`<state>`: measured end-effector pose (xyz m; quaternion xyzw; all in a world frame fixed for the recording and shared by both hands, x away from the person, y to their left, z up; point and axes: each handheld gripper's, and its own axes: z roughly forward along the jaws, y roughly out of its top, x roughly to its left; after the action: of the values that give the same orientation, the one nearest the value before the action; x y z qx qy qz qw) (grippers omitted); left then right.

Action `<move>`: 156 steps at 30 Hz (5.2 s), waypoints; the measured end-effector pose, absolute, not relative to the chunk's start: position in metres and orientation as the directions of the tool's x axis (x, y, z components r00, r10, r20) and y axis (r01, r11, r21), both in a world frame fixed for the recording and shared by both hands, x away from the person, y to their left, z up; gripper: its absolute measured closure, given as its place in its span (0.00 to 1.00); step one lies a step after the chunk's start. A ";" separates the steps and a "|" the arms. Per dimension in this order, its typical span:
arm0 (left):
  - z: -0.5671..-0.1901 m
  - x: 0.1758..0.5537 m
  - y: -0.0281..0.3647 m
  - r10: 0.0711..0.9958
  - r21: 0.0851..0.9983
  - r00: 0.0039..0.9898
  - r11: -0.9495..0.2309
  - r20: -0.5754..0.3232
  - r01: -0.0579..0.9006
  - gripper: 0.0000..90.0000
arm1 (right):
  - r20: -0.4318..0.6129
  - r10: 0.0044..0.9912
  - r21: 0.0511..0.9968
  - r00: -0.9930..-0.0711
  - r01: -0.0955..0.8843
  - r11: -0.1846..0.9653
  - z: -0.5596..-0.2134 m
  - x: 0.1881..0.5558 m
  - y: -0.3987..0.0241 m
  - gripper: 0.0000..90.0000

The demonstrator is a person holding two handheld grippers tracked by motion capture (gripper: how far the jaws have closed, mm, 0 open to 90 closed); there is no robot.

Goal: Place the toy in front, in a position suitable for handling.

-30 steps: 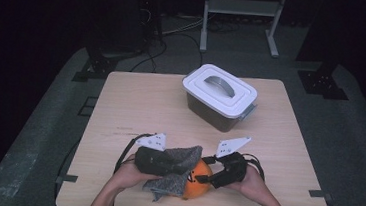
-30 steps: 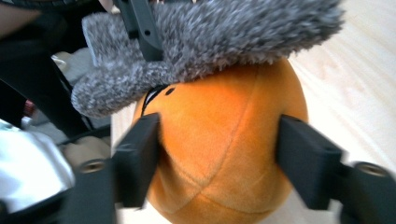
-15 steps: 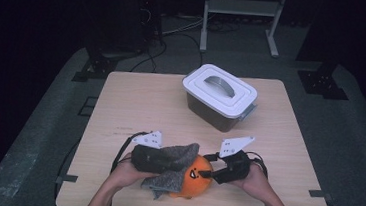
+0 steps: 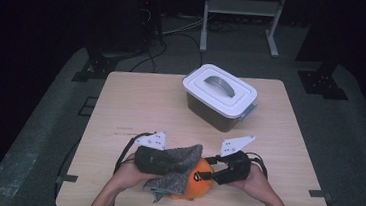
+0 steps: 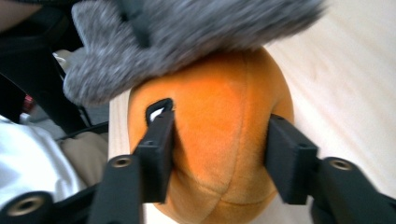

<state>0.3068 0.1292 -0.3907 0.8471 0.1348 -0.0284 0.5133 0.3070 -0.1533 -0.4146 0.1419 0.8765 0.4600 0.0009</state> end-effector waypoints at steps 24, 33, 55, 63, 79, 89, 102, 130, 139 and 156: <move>-0.400 0.310 0.130 0.157 0.841 0.958 -0.459 -0.239 0.285 0.85 | 0.206 0.267 0.784 -0.941 0.322 0.531 -0.411 0.313 -0.155 0.38; -0.381 0.309 0.140 0.176 0.884 0.963 -0.391 -0.202 0.256 0.86 | 0.066 0.227 0.879 -0.972 0.164 0.449 -0.404 0.302 -0.153 0.70; -0.405 0.319 0.147 0.170 0.836 0.940 -0.430 -0.297 0.342 0.85 | 0.166 0.252 0.800 -0.953 0.280 0.531 -0.417 0.314 -0.158 0.50; -0.384 0.314 0.152 0.191 0.881 0.955 -0.380 -0.225 0.283 0.85 | -0.077 0.238 0.876 -0.968 0.048 0.479 -0.402 0.295 -0.149 0.65; -0.405 0.317 0.148 0.166 0.838 0.942 -0.431 -0.291 0.335 0.85 | 0.084 0.231 0.805 -0.969 0.202 0.557 -0.412 0.310 -0.163 0.38; -0.394 0.311 0.138 0.133 0.855 0.959 -0.433 -0.252 0.285 0.85 | -0.008 0.196 0.809 -0.980 0.109 0.578 -0.411 0.299 -0.158 0.53; -0.402 0.317 0.158 0.211 0.826 0.945 -0.462 -0.251 0.323 0.85 | 0.060 0.238 0.817 -0.969 0.185 0.546 -0.416 0.307 -0.170 0.55; -0.384 0.305 0.140 0.195 0.829 0.967 -0.504 -0.164 0.242 0.85 | 0.029 0.277 0.830 -0.960 0.177 0.529 -0.408 0.298 -0.156 0.46; -0.385 0.308 0.144 0.206 0.830 0.962 -0.493 -0.180 0.261 0.85 | 0.116 0.283 0.825 -0.952 0.251 0.507 -0.416 0.309 -0.161 0.53; -0.388 0.309 0.138 0.188 0.829 0.958 -0.484 -0.215 0.281 0.85 | 0.088 0.283 0.853 -0.955 0.219 0.474 -0.403 0.305 -0.162 0.51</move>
<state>0.3088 0.1380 -0.3878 0.8601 0.1361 -0.0475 0.4893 0.3046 -0.1615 -0.4032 0.1462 0.8578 0.4917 0.0325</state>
